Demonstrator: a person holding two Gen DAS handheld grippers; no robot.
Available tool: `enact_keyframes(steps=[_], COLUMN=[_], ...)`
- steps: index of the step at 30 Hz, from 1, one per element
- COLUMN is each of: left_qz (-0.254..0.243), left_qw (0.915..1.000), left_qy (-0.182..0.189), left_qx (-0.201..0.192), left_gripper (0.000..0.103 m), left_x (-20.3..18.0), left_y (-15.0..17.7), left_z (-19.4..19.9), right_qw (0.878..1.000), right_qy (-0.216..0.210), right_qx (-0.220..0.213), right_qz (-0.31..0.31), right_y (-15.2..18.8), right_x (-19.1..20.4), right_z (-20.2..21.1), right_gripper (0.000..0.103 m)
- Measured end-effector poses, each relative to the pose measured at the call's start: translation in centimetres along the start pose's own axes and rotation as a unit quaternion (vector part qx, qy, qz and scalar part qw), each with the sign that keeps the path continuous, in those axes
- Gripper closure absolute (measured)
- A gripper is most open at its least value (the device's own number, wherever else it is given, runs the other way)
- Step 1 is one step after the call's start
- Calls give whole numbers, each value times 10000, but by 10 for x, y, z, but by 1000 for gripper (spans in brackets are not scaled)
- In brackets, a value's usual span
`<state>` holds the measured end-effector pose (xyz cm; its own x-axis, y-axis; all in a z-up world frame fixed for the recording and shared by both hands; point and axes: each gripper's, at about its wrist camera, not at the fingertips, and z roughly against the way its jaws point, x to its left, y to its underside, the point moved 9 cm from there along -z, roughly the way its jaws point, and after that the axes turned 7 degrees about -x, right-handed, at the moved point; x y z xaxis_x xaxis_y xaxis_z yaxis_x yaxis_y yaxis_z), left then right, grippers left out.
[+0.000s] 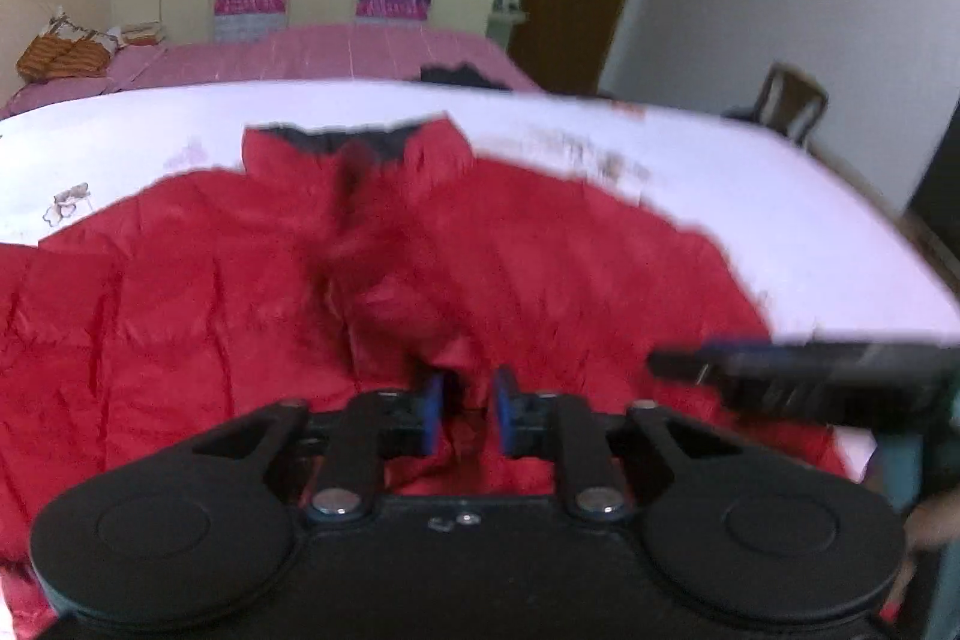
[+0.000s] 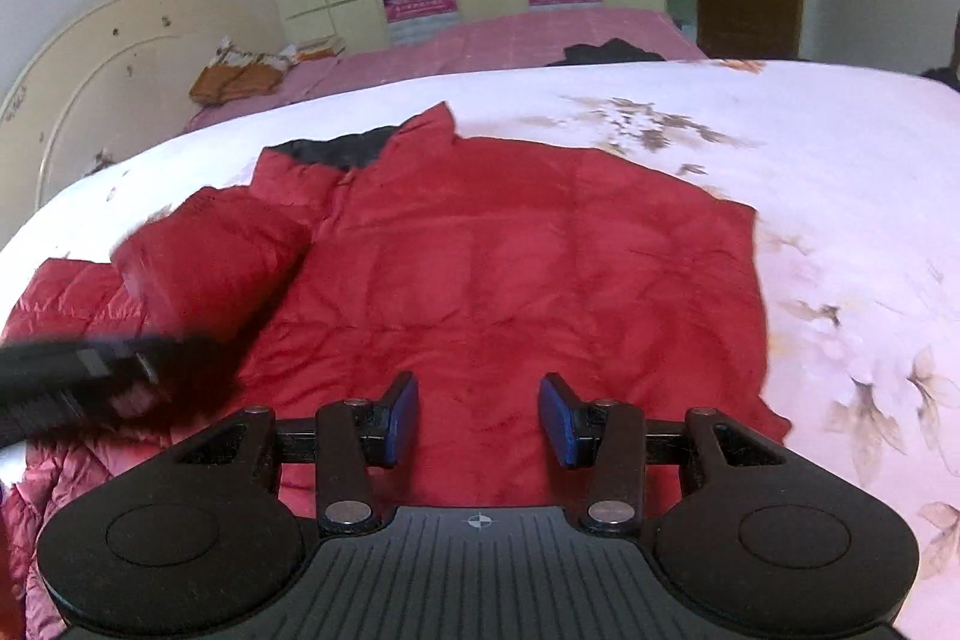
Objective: Fold large clothes
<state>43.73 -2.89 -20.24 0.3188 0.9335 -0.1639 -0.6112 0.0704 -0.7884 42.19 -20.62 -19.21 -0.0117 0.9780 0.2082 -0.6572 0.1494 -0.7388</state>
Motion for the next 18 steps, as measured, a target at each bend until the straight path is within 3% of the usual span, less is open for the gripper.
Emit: enact_keyframes(steps=[1,2,3,4,8,12,18], left_qz=[-46,-63,-49,-42,-40,49,409], left_qw=[10000,9999,9996,9992,9972,9925,9809], left_qy=[-78,-155,-248,-357,-669,-1133,-1863], left_qx=[7,-35,-94,-152,-319,-464,-367], left_gripper=[72,59,42,36,35,35,35], left_x=[2,5,10,12,27,50,100], left_y=[2,3,2,2,-5,-8,25], left_z=[2,4,7,10,28,58,111], right_qw=[10000,9999,9997,9995,9990,9987,9964], right_qy=[-40,-65,-77,-96,-311,-469,-804], right_qx=[-23,-48,-124,-241,-326,-151,235], right_qz=[-72,-121,-171,-170,-64,-113,-129], right_y=[-2,-3,-5,-8,-15,-15,-7], right_x=[-2,-3,-2,1,19,32,56], right_z=[2,3,6,7,6,-9,-45], right_gripper=[57,33,17,5,5,5,6])
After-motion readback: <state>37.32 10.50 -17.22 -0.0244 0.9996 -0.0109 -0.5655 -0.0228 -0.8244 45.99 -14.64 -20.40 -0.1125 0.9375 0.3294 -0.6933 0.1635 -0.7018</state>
